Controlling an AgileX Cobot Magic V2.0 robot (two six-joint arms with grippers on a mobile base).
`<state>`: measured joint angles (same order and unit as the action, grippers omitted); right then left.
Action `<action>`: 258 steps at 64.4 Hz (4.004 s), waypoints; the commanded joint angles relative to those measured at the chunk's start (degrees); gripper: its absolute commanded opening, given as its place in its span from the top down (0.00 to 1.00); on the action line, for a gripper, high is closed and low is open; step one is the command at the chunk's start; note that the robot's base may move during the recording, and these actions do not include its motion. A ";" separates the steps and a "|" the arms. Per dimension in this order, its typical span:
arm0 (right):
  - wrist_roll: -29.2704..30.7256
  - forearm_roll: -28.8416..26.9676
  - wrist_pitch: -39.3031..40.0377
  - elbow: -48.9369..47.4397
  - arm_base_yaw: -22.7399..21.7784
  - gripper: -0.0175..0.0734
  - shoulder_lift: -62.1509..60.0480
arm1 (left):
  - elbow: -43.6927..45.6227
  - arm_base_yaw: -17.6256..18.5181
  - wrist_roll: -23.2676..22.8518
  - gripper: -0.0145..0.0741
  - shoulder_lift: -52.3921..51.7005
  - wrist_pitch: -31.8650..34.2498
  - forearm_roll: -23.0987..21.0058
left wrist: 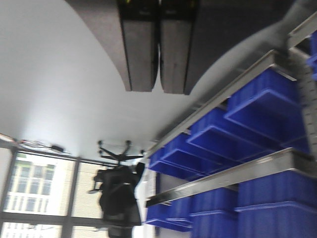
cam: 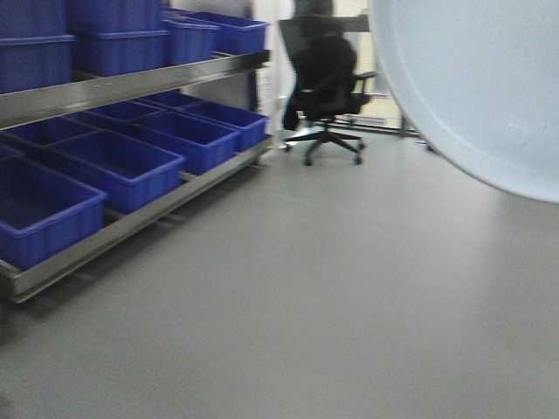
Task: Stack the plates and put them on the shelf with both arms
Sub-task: 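Drive across the floor carrying the plate stack in the right gripper, then turn the base toward the shelf of blue bins holding the plates, then move the right gripper with the plates over the blue bin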
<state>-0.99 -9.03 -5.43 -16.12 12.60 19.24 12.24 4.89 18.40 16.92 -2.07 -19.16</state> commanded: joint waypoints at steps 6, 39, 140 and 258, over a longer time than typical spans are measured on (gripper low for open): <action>0.01 0.09 5.74 -1.85 0.04 0.75 0.01 | 2.15 0.12 -0.22 0.75 0.82 4.24 -0.10; 0.01 0.09 5.74 -1.85 0.04 0.75 0.01 | 2.15 0.12 -0.22 0.75 0.82 4.24 -0.10; 0.01 0.09 5.74 -1.85 0.04 0.75 0.01 | 2.15 0.12 -0.22 0.75 0.82 4.24 -0.10; 0.01 0.09 5.74 -1.85 0.04 0.75 0.01 | 2.15 0.12 -0.22 0.75 0.82 4.24 -0.10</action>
<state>-0.99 -9.03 -5.43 -16.12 12.60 19.24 12.24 4.89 18.40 16.92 -2.07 -19.16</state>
